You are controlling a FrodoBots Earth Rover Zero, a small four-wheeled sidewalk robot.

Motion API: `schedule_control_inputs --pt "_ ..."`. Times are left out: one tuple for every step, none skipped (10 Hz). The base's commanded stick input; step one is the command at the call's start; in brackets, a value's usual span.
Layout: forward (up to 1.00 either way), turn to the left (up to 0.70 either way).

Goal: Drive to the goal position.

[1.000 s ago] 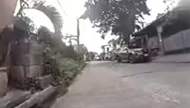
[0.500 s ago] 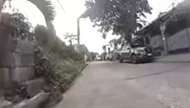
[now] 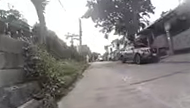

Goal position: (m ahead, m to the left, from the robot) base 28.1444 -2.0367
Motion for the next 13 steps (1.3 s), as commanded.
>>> schedule_control_inputs --pt "0.70 0.00" --pt "0.70 0.00" --pt "0.70 -0.05" --pt "0.70 -0.23" --pt "0.70 -0.32" --pt "0.70 -0.35" --pt "0.70 -0.35" --pt "0.70 -0.35" --pt "0.70 -0.17" --pt "0.70 -0.01" --pt "0.70 0.00" --pt "0.70 0.00" --pt "0.70 0.00"
